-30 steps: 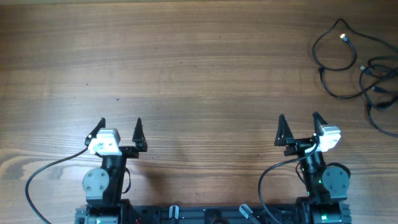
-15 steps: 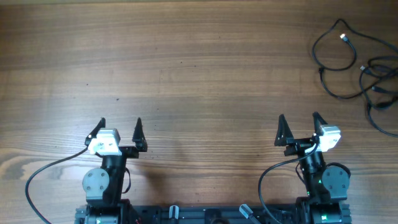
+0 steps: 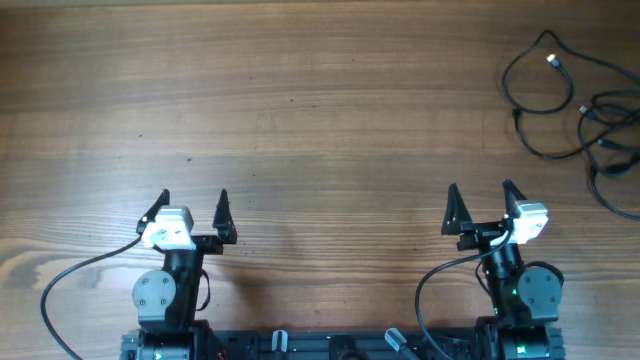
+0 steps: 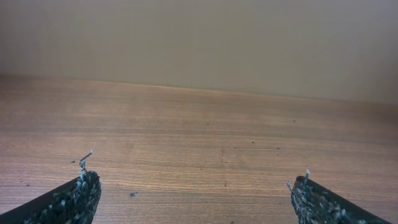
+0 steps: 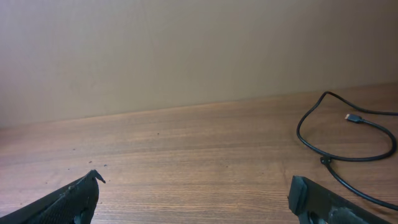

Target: Untangle cables

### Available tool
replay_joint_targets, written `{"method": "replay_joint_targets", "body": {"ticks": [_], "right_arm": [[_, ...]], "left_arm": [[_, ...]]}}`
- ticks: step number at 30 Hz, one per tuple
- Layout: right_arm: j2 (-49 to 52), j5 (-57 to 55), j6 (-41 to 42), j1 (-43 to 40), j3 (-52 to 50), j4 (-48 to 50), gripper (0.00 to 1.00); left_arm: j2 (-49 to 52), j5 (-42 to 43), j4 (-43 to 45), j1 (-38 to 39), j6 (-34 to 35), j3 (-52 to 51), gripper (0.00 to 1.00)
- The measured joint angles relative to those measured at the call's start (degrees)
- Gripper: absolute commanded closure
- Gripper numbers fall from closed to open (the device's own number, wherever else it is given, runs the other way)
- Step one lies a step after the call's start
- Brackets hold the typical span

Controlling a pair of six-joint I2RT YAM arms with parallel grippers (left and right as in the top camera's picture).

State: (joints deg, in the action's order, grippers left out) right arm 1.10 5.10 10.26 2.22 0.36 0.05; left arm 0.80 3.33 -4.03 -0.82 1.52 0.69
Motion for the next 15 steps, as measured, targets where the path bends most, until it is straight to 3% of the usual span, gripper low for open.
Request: {"method": "replay_joint_targets", "body": {"ticks": [15], "right_arm": [[0.0, 0.0, 0.0, 0.0, 0.0, 0.0, 0.00]], "left_arm": [[0.0, 0.0, 0.0, 0.0, 0.0, 0.0, 0.00]]}}
